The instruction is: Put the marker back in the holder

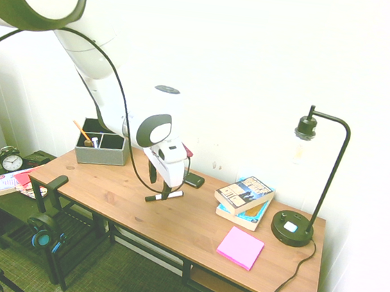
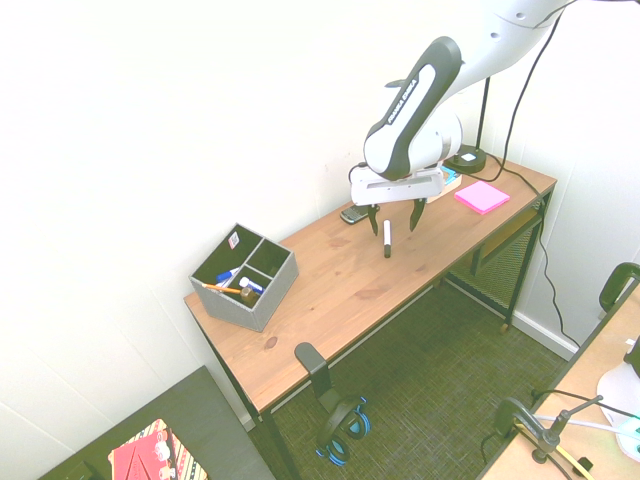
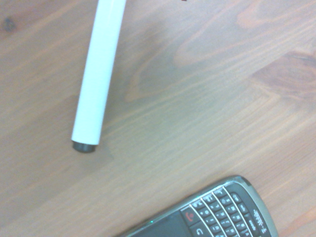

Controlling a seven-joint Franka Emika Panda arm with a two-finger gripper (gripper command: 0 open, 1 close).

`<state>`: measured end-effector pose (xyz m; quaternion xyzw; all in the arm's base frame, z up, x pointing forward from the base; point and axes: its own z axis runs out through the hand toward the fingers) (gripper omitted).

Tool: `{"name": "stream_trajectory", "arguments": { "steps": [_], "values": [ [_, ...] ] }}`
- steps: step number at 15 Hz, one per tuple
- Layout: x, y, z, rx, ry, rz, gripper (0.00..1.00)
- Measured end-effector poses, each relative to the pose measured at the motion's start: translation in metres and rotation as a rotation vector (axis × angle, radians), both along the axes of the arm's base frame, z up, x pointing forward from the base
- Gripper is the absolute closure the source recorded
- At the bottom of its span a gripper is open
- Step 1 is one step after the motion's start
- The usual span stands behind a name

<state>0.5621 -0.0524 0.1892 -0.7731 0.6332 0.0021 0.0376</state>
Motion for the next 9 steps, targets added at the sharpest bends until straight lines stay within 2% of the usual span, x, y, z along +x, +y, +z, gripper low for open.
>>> {"name": "stream_trajectory", "arguments": {
  "steps": [9],
  "values": [
    [0.019,0.005,-0.029,-0.001,0.016,0.017,1.00]
  ]
}}
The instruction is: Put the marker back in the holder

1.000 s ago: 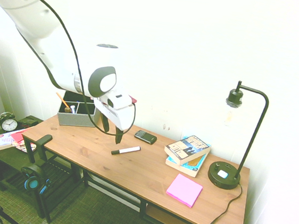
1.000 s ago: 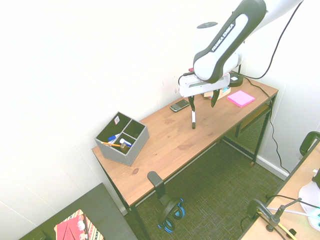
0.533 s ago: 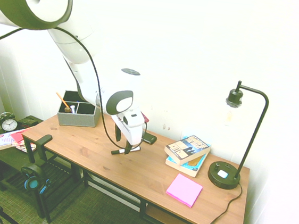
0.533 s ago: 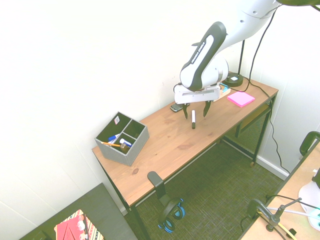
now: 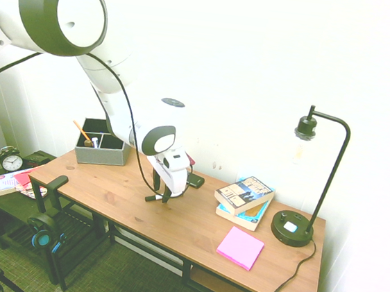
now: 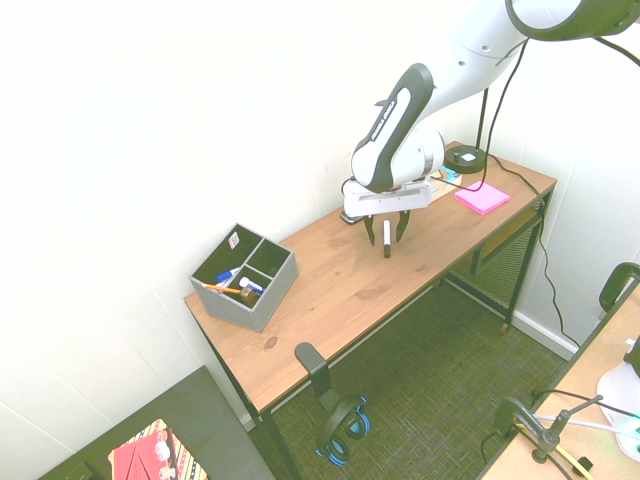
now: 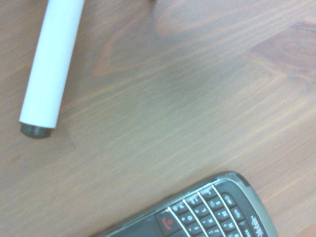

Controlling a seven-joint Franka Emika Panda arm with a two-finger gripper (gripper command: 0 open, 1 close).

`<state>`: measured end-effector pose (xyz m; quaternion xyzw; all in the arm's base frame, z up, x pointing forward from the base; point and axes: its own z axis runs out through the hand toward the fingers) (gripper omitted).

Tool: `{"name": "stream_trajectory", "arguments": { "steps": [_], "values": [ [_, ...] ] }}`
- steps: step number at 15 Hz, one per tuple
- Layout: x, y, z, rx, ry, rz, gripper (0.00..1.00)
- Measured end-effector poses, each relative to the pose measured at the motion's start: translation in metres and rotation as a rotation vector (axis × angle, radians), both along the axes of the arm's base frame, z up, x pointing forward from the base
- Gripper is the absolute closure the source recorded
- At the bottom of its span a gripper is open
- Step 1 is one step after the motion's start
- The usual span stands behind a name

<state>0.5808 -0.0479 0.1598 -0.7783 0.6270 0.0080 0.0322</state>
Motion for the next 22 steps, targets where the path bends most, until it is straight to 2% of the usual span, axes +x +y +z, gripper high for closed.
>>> {"name": "stream_trajectory", "arguments": {
  "steps": [13,15,19,22],
  "values": [
    [0.001,-0.001,0.002,0.034,-0.004,-0.019,1.00],
    [0.008,0.021,0.024,0.150,-0.021,-0.027,1.00],
    [0.036,0.080,0.110,0.439,-0.042,-0.035,1.00],
    [0.052,0.110,0.113,0.648,-0.045,-0.028,1.00]
  ]
}}
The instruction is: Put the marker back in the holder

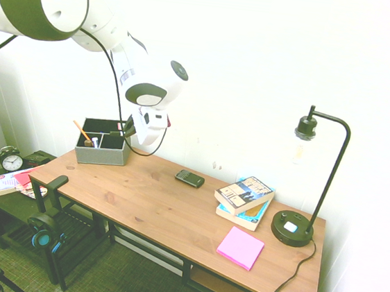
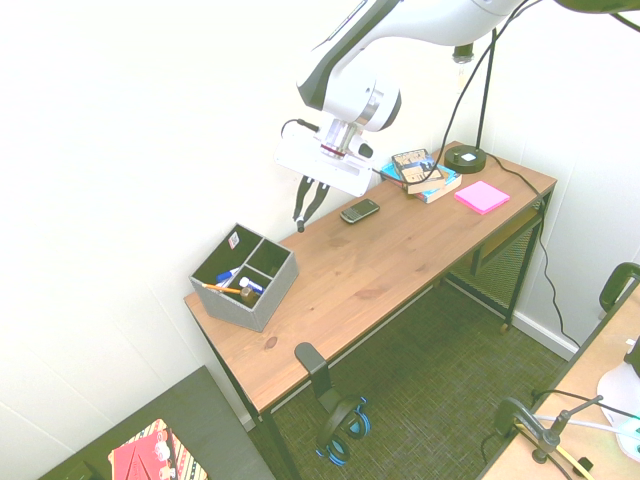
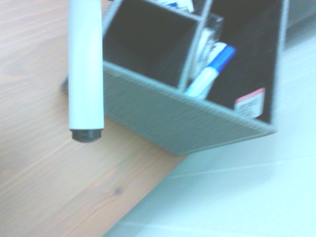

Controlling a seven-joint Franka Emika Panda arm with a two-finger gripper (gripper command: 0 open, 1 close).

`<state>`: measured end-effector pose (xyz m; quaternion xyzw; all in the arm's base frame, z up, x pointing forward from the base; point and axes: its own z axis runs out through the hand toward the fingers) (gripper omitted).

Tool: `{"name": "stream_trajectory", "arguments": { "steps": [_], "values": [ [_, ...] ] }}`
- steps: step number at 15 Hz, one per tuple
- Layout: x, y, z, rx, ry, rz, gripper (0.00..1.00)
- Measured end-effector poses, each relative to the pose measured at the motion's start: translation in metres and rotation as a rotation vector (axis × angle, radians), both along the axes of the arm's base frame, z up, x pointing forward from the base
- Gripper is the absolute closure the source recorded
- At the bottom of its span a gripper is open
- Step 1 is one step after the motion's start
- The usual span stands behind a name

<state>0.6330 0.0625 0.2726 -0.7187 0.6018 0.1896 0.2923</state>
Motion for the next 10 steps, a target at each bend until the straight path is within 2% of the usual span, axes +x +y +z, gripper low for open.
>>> {"name": "stream_trajectory", "arguments": {
  "steps": [4,7,10],
  "values": [
    [0.015,0.037,-0.012,0.226,0.020,0.017,1.00],
    [0.010,0.063,-0.014,0.263,0.038,0.041,1.00],
    [-0.013,0.095,-0.041,0.247,0.091,0.090,1.00]
  ]
}}
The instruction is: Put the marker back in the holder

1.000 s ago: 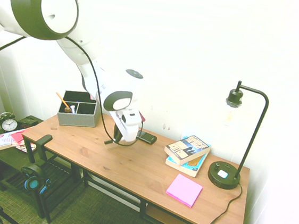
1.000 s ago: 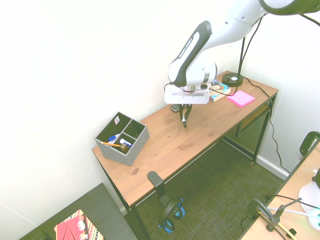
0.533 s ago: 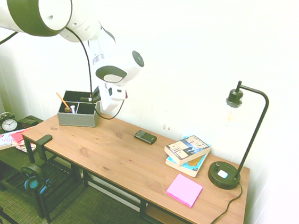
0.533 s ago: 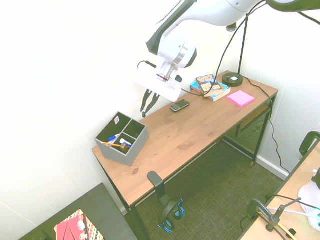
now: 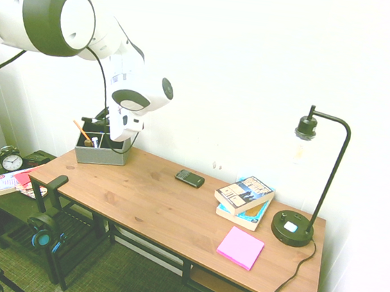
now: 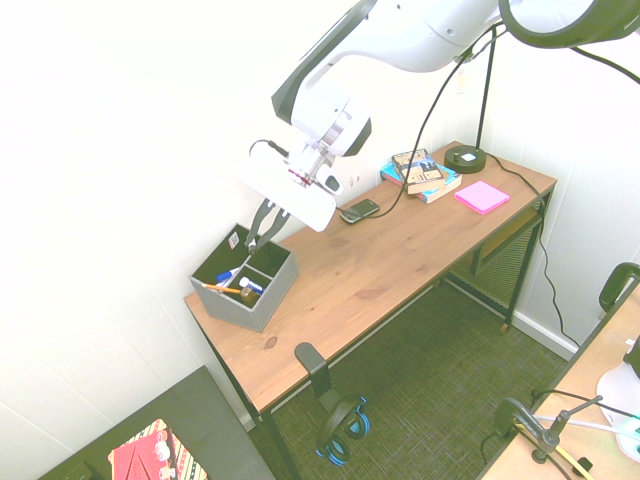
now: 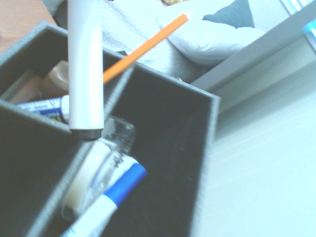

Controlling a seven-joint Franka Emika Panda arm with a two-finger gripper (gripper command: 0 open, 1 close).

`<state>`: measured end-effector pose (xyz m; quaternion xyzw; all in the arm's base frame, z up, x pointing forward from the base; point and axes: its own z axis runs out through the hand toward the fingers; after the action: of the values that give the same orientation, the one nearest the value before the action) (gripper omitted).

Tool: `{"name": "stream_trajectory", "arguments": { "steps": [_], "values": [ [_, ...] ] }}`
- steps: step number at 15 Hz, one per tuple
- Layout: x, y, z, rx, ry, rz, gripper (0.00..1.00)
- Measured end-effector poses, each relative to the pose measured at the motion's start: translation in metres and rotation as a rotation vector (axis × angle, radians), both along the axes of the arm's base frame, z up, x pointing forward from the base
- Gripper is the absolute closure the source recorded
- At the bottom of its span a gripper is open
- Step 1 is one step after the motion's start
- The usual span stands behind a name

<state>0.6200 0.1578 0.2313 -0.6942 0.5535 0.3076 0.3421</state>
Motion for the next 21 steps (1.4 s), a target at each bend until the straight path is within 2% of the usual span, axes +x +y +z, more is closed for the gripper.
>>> {"name": "stream_trajectory", "arguments": {
  "steps": [5,6,9,19,21],
  "values": [
    [-0.001,-0.025,-0.029,-0.036,0.021,-0.025,1.00],
    [0.000,-0.029,-0.030,-0.039,0.015,-0.023,0.00],
    [0.002,-0.036,-0.034,-0.039,-0.006,-0.013,0.00],
    [0.006,-0.046,-0.041,-0.039,-0.007,-0.018,0.00],
    [0.007,-0.048,-0.036,-0.057,-0.031,0.008,0.00]
  ]
}}
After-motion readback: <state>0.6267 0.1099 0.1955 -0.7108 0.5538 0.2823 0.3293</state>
